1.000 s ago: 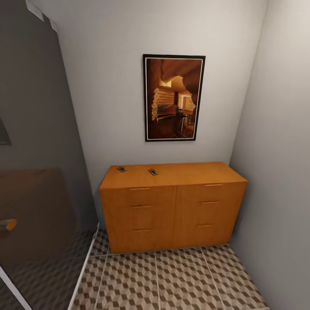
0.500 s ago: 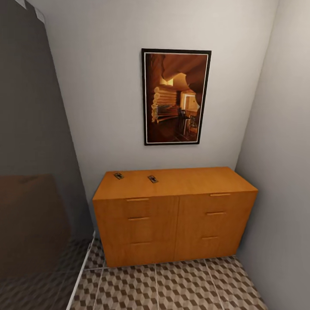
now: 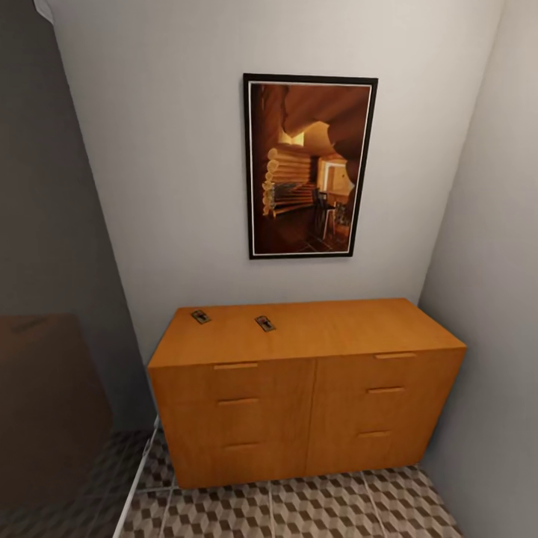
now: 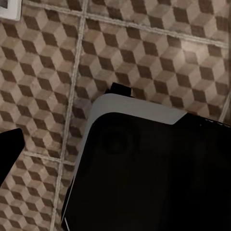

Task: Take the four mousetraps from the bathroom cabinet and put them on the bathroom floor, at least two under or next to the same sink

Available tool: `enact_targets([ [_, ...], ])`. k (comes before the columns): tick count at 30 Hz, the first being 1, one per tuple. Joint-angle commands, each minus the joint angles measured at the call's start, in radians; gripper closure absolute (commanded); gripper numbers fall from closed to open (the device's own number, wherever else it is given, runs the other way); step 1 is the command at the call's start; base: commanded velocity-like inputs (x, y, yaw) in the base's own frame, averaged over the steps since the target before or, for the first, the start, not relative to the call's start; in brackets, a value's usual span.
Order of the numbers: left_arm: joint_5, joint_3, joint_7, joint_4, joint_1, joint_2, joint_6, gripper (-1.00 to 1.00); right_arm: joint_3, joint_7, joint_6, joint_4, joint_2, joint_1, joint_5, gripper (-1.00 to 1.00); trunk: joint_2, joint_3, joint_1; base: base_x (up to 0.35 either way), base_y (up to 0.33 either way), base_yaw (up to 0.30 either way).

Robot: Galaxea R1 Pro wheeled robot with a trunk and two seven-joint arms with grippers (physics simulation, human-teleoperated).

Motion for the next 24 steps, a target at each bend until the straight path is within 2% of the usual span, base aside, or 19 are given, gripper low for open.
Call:
enact_targets([
  [1, 0.008, -0.009, 0.004, 0.0, 0.0, 0.0, -0.003, -1.0, 0.008, -0.005, -0.005, 0.003, 0.0, -0.001, 0.002, -1.0, -0.001, -0.001, 0.0, 0.103, 0.0, 0.0],
  [24, 0.009, -0.009, 0.004, 0.019, -0.001, -0.001, -0.003, -1.0, 0.008, -0.004, 0.005, 0.003, 0.001, -0.001, -0.001, -1.0, -0.001, -0.001, 0.0, 0.016, 0.0, 0.0],
])
